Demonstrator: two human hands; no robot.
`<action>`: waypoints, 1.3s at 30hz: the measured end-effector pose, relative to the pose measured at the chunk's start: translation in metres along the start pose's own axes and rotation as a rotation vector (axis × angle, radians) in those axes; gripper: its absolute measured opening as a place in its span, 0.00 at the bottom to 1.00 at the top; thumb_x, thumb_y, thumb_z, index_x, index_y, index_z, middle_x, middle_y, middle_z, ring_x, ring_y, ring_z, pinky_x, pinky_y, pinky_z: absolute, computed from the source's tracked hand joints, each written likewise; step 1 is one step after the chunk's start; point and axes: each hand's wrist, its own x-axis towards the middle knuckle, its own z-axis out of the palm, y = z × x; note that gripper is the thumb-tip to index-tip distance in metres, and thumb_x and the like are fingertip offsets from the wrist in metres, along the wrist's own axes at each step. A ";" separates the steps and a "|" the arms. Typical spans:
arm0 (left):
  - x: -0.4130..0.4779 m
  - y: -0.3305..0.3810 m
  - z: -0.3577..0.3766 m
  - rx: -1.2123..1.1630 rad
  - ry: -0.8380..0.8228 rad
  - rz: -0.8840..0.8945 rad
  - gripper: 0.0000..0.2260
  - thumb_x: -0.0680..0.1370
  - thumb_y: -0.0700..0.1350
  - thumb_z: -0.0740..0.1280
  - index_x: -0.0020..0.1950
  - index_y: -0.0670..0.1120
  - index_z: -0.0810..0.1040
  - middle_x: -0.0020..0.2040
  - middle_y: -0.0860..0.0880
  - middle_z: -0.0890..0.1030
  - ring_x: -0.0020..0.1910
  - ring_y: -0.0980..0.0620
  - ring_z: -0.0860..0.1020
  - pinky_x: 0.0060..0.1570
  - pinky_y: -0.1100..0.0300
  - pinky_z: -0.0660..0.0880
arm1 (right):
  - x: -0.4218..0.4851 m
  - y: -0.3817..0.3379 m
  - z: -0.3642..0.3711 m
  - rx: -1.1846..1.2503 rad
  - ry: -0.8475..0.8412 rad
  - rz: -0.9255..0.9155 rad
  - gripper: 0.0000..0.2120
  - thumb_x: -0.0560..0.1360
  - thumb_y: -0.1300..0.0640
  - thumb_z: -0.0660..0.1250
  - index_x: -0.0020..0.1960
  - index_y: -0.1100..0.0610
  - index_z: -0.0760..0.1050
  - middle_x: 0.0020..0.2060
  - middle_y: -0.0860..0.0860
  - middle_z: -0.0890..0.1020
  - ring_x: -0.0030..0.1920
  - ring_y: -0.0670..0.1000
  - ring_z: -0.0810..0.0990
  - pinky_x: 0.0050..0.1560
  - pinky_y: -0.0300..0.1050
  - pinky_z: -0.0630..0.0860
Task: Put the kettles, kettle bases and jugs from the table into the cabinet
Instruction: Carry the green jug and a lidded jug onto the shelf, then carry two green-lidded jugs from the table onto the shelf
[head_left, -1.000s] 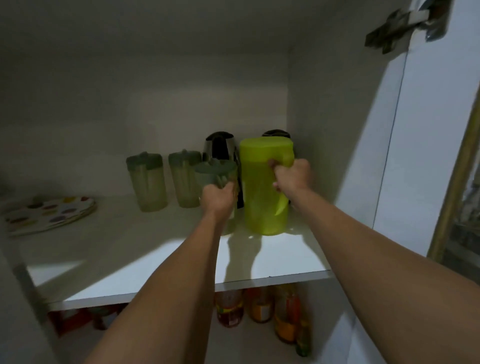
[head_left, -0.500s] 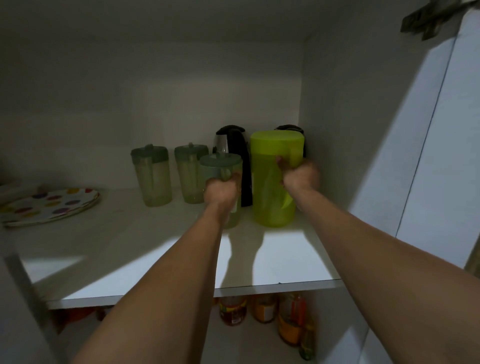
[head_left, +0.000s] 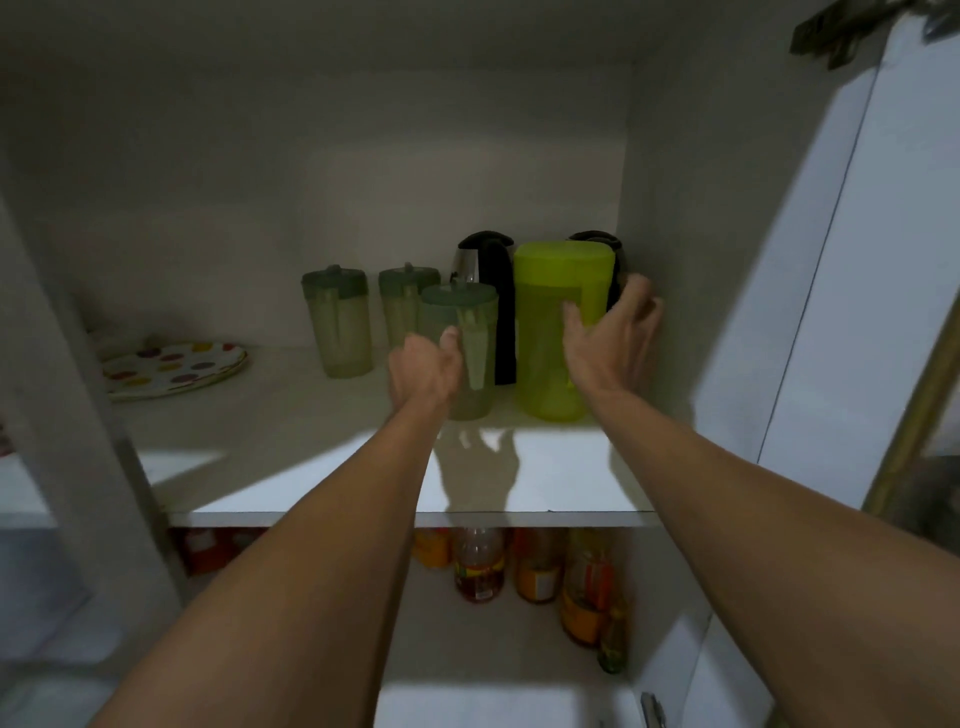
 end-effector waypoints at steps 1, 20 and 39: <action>-0.005 -0.002 -0.010 0.059 0.045 0.037 0.22 0.82 0.56 0.57 0.54 0.37 0.76 0.58 0.38 0.78 0.52 0.42 0.77 0.50 0.50 0.74 | -0.006 -0.005 -0.005 -0.043 -0.004 -0.080 0.28 0.73 0.44 0.69 0.68 0.53 0.66 0.66 0.59 0.70 0.62 0.63 0.73 0.59 0.59 0.73; -0.220 -0.157 -0.402 0.924 0.409 0.127 0.33 0.82 0.60 0.51 0.80 0.47 0.42 0.81 0.43 0.42 0.79 0.39 0.40 0.69 0.29 0.42 | -0.369 -0.251 -0.051 -0.018 -0.779 -0.597 0.28 0.81 0.37 0.47 0.78 0.33 0.41 0.80 0.51 0.39 0.80 0.61 0.41 0.74 0.71 0.41; -0.565 -0.354 -0.748 1.144 0.773 -0.898 0.32 0.83 0.59 0.52 0.81 0.45 0.46 0.80 0.41 0.46 0.78 0.37 0.47 0.70 0.30 0.45 | -0.860 -0.465 -0.148 0.389 -1.519 -1.263 0.28 0.82 0.38 0.46 0.78 0.36 0.39 0.80 0.52 0.41 0.79 0.64 0.48 0.73 0.71 0.48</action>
